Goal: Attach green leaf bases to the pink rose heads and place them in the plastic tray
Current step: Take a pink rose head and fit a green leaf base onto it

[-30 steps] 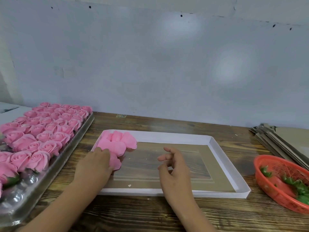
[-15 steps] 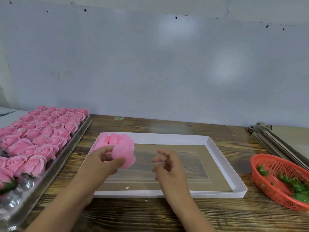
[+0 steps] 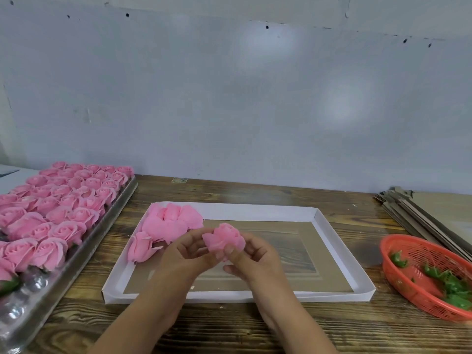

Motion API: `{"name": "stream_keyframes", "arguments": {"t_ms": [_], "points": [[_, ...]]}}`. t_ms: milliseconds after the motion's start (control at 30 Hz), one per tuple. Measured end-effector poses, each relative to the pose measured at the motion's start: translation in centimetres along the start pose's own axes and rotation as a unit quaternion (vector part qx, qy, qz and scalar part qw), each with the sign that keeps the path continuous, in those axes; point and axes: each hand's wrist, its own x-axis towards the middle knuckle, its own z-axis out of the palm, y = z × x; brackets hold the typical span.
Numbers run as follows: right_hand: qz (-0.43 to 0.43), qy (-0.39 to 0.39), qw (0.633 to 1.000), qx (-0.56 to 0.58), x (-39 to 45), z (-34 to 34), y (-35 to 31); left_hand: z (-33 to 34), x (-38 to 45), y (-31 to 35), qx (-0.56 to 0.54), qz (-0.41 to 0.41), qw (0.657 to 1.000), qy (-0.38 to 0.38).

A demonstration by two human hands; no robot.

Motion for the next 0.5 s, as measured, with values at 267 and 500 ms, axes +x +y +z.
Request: {"name": "stream_keyframes", "arguments": {"t_ms": [267, 500], "points": [[0.024, -0.037, 0.998, 0.046, -0.1, 0.0, 0.0, 0.8, -0.5, 0.7, 0.11, 0.023, 0.991, -0.072], [0.059, -0.158, 0.982, 0.082, -0.5, -0.1, -0.1, 2.1, -0.1, 0.6, 0.08, 0.026, 0.994, -0.065]]}}
